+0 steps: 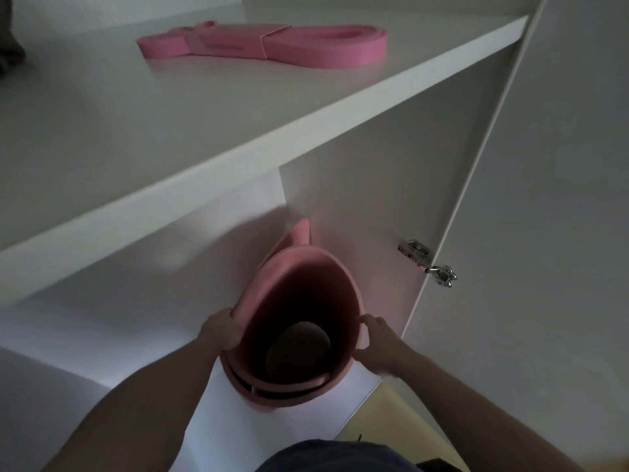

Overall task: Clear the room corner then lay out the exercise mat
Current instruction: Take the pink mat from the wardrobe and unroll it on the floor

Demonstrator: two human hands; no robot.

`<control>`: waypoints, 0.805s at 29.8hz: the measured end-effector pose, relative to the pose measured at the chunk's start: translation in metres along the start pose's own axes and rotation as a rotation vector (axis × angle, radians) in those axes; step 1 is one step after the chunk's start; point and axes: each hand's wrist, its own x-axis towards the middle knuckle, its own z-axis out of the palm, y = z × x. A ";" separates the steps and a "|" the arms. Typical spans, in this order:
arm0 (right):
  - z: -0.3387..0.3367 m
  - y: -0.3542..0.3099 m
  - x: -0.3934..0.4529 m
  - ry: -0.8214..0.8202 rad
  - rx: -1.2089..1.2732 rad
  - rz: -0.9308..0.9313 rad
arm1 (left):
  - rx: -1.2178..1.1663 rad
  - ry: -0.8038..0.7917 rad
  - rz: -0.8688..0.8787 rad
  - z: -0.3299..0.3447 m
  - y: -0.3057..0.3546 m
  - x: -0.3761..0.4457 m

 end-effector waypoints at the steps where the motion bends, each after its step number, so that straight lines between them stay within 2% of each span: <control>1: 0.000 0.004 -0.004 -0.004 -0.004 0.007 | 0.012 0.018 0.031 0.001 0.002 -0.008; 6: -0.009 0.037 -0.021 0.074 -0.016 0.023 | 0.047 0.090 0.082 0.004 0.010 -0.058; 10: -0.029 0.051 -0.033 0.202 -0.079 -0.039 | 0.067 0.151 0.095 -0.012 0.021 -0.096; 13: -0.038 0.064 -0.044 0.232 -0.161 -0.120 | 0.065 0.174 0.102 -0.026 0.031 -0.129; 16: -0.042 0.076 -0.053 0.232 -0.263 -0.227 | 0.071 0.166 0.136 -0.035 0.042 -0.167; 21: -0.052 0.073 -0.061 0.335 -0.320 -0.451 | 0.158 0.066 0.238 -0.028 0.059 -0.233; 24: -0.054 0.064 -0.067 0.246 -0.409 -0.498 | 0.184 0.017 0.254 -0.013 0.064 -0.277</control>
